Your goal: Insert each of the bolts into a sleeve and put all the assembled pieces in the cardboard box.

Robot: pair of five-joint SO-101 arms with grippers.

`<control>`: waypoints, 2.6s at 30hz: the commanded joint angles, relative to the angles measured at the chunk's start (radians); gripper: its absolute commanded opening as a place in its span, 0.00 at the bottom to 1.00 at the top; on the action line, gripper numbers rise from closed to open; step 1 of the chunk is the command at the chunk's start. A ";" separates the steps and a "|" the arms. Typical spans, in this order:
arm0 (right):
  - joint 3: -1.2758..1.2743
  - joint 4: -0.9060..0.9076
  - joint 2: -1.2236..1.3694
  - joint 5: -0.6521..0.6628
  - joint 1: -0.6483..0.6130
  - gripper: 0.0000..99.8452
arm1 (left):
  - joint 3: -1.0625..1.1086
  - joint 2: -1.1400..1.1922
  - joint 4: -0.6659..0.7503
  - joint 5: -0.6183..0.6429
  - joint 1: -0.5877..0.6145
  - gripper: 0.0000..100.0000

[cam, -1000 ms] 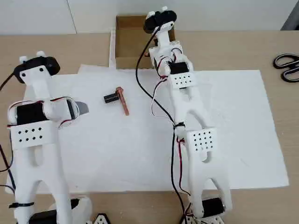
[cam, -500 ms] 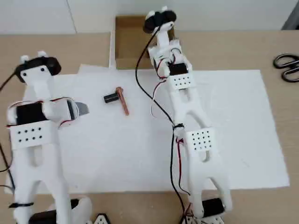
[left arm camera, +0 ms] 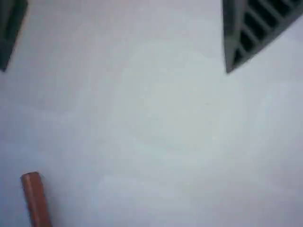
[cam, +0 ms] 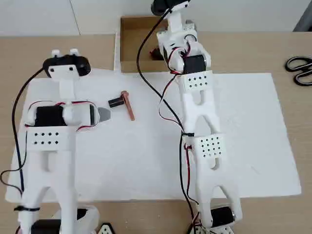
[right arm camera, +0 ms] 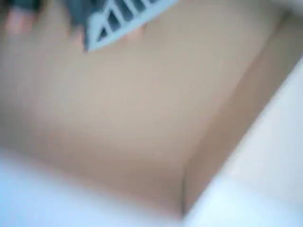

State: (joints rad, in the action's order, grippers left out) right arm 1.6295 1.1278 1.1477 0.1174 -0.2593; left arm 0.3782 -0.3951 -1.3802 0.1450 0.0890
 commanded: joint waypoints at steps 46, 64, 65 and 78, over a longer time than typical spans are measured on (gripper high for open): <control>0.048 0.607 -0.414 0.003 0.024 0.26 | -0.628 0.973 0.299 0.462 -0.218 0.22; 0.048 0.607 -0.414 0.003 0.027 0.26 | -0.622 0.974 0.252 0.361 -0.350 0.05; 0.048 0.607 -0.414 0.003 0.027 0.26 | -0.622 0.974 0.252 0.361 -0.351 0.04; 0.046 0.607 -0.414 0.003 0.027 0.26 | -0.716 0.964 0.098 0.358 -0.385 0.01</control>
State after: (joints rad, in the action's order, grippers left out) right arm 1.6433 1.7261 0.7933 0.1174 -0.2363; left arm -0.2524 0.5838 -1.2037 0.5117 -0.2700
